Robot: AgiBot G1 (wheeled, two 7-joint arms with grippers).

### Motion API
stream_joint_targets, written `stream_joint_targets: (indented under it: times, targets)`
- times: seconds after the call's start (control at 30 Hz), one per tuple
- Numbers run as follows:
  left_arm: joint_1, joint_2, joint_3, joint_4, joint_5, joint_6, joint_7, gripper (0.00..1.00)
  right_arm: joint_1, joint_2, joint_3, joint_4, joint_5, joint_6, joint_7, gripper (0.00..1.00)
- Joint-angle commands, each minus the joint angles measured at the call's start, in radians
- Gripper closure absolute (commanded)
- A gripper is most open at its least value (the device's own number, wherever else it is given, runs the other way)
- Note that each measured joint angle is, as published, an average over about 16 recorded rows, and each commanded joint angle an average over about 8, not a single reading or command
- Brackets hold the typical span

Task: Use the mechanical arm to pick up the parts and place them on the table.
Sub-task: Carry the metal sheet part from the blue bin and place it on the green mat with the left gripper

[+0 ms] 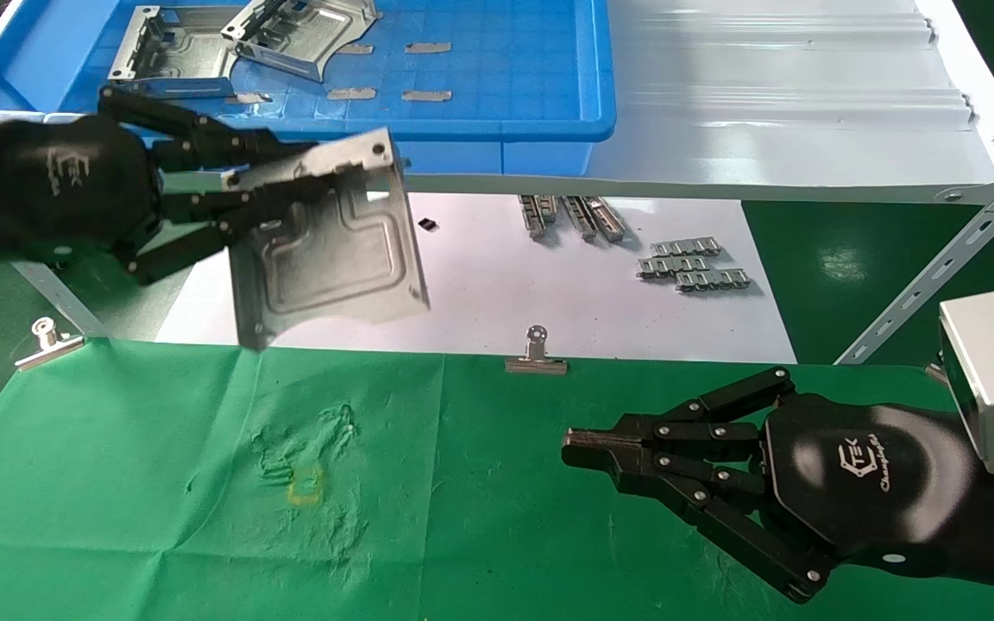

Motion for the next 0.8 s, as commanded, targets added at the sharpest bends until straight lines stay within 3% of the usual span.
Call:
stream_joint_targets:
  times: [0.03,0.4,0.8]
  targets:
    - [0.038,-0.039,0.033,-0.072,-0.042,-0.001,-0.009,1.0,0.0,0.0,0.0,0.0,0.0,0.0,0.0,1.0]
    - [0.104,-0.118,0.23,-0.147,-0.025,-0.016,0.116,1.0,0.0,0.0,0.0,0.0,0.0,0.0,0.0,1.0]
    - [0.114,-0.053,0.379,0.001,0.078,-0.022,0.308,1.0,0.0,0.0,0.0,0.0,0.0,0.0,0.0,1.0]
